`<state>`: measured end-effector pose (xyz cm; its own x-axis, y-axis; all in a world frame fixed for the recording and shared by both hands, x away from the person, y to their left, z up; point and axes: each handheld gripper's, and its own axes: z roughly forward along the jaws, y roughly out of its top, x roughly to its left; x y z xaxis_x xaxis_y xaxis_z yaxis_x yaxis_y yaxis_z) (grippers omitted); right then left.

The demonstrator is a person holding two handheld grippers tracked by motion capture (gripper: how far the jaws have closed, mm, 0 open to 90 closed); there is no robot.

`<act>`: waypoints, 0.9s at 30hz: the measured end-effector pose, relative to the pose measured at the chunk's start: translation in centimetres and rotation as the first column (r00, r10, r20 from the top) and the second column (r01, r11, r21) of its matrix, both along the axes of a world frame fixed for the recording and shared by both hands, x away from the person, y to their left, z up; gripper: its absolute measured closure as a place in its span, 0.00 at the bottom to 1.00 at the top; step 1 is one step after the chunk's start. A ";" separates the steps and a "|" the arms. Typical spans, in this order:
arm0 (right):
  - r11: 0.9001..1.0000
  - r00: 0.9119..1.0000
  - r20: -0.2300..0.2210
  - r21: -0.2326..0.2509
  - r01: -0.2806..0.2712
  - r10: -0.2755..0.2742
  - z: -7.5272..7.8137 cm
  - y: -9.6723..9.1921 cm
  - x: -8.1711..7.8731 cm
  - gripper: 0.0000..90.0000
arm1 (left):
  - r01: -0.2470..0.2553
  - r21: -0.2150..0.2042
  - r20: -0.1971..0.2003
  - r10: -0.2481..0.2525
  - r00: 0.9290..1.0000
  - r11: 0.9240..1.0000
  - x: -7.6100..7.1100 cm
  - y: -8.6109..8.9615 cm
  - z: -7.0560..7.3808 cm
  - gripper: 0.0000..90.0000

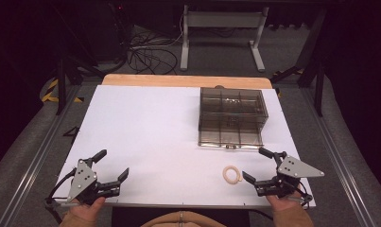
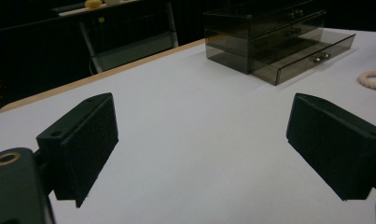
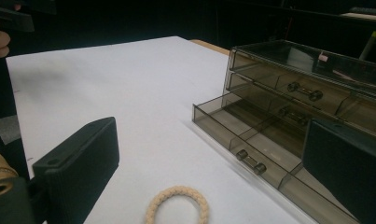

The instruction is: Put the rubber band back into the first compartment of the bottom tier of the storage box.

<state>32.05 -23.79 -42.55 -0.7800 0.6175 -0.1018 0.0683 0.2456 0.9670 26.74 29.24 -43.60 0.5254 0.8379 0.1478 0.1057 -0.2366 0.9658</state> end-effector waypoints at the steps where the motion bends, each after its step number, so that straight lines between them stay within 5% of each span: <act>1: 1.000 1.000 -0.002 0.001 -0.001 0.001 0.0 0.0 0.0 0.06 | -0.002 -0.012 -0.004 0.002 1.000 1.000 0.1 0.1 0.0 0.11; 8: 1.000 1.000 -0.007 0.001 0.002 -0.002 0.0 -0.1 -0.1 0.07 | 0.002 -0.052 -0.014 -0.003 1.000 0.999 0.2 0.4 0.0 0.11; 16: 1.000 1.000 -0.002 -0.006 0.004 -0.004 0.0 -0.1 -0.2 0.08 | -0.003 -0.006 0.001 0.003 1.000 1.000 0.2 0.2 -0.1 0.12; 27: 1.000 1.000 -0.010 -0.025 0.008 -0.009 0.2 0.0 -0.2 0.12 | -0.003 -0.009 0.001 0.003 1.000 1.000 0.2 0.3 -0.1 0.13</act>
